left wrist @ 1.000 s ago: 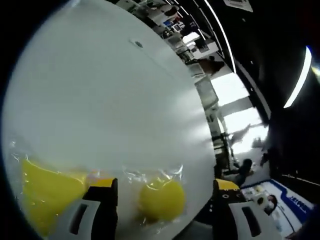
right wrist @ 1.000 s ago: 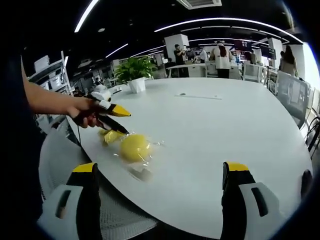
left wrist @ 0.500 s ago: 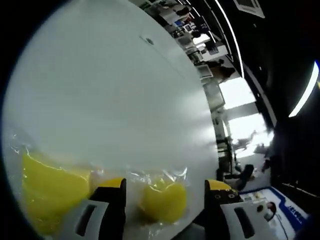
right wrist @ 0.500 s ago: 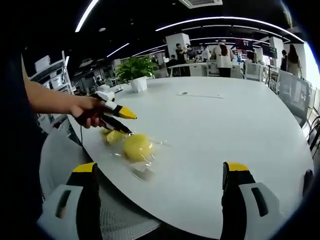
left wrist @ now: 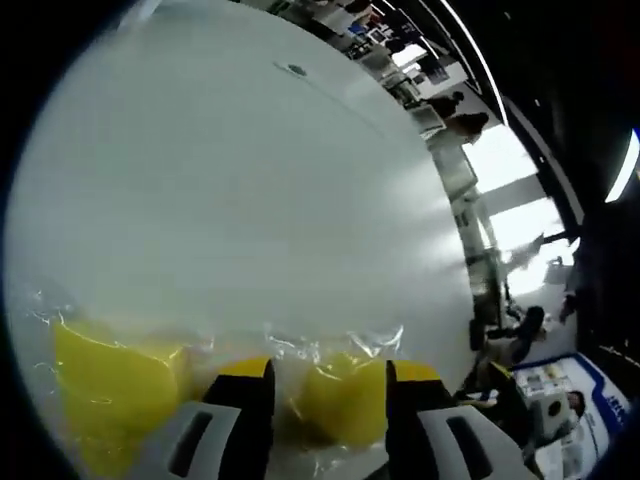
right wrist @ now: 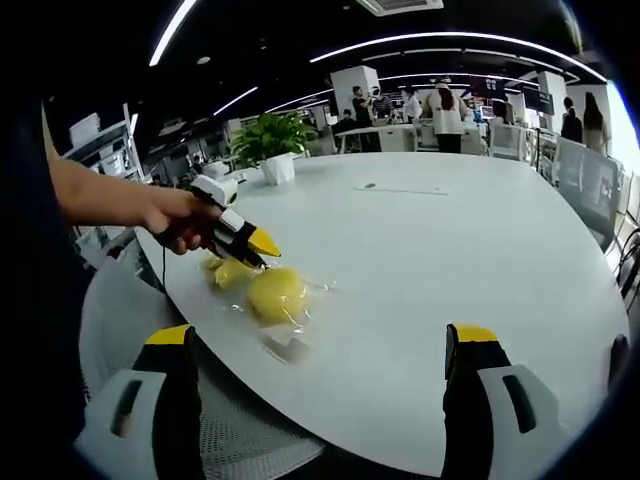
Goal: Compare the silicone blocks by pressing each to a similar depth, holding the contact briefly, and releasing to observe deformation and rebound differences across the visible hardness samples.
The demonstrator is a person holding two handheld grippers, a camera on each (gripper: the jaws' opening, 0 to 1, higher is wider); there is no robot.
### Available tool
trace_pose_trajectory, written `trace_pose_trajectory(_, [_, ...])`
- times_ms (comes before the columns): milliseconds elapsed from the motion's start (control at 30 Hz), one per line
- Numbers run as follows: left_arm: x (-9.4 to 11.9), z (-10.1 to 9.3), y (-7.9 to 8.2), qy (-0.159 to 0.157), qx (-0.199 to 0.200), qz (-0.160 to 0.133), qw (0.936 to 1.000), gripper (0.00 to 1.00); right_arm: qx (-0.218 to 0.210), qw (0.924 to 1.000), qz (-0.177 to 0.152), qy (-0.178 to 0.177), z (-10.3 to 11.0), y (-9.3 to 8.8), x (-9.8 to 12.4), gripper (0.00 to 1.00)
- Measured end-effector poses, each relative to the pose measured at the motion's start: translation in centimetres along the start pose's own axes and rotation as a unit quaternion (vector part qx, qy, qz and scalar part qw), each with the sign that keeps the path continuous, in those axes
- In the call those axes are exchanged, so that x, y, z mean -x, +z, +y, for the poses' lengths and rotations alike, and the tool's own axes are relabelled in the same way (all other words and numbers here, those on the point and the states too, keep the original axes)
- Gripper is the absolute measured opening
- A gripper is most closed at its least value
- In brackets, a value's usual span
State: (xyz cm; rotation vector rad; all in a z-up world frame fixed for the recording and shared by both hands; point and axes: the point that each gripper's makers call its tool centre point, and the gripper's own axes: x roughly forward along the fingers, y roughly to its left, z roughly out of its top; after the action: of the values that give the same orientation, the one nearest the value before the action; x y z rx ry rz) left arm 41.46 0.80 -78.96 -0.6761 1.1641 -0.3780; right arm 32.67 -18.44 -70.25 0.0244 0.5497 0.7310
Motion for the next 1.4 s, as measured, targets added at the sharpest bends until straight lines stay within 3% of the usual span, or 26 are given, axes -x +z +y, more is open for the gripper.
trace_pose_trajectory(67, [-0.3,0.2,0.3,0.002,0.031,-0.005,0.9995,0.36,0.000,1.0000,0.001,0.001,0.1,0.0,-0.1,0.97])
trace_pose_trajectory(267, [-1.1,0.5,0.1,0.011,0.038,-0.005,0.9992,0.27,-0.001,1.0000,0.000,0.001,0.1,0.0,-0.1,0.97])
trace_pose_trajectory(333, [-1.1,0.7,0.1,0.020,0.011,-0.009,0.9997,0.24,-0.002,1.0000,0.000,0.000,0.1,0.0,0.1,0.97])
trace_pose_trajectory(433, [-1.1,0.6,0.0,0.019,0.009,-0.011,0.9997,0.21,-0.005,1.0000,-0.001,-0.002,0.0,-0.1,0.2,0.97])
trace_pose_trajectory(533, [-1.0,0.3,0.1,0.005,0.003,-0.010,0.9999,0.05,-0.006,1.0000,0.002,-0.002,-0.1,-0.4,0.2,0.97])
trace_pose_trajectory(633, [-1.2,0.3,0.2,0.006,-0.009,-0.008,0.9999,0.01,-0.006,1.0000,0.005,-0.001,0.0,-0.5,0.2,0.97])
trace_pose_trajectory(1000, [-0.7,-0.7,0.2,-0.022,0.028,-0.014,0.9993,0.00,-0.003,1.0000,0.007,-0.001,0.0,-0.4,0.2,0.96])
trace_pose_trajectory(1200, [-0.2,-2.6,0.5,-0.068,0.009,-0.016,0.9975,0.00,-0.002,1.0000,0.007,0.001,0.1,-0.3,0.1,0.96])
trace_pose_trajectory(1400, [0.5,-4.6,0.4,-0.108,0.018,-0.014,0.9939,0.00,-0.001,1.0000,0.006,0.002,0.0,-0.1,0.1,0.96])
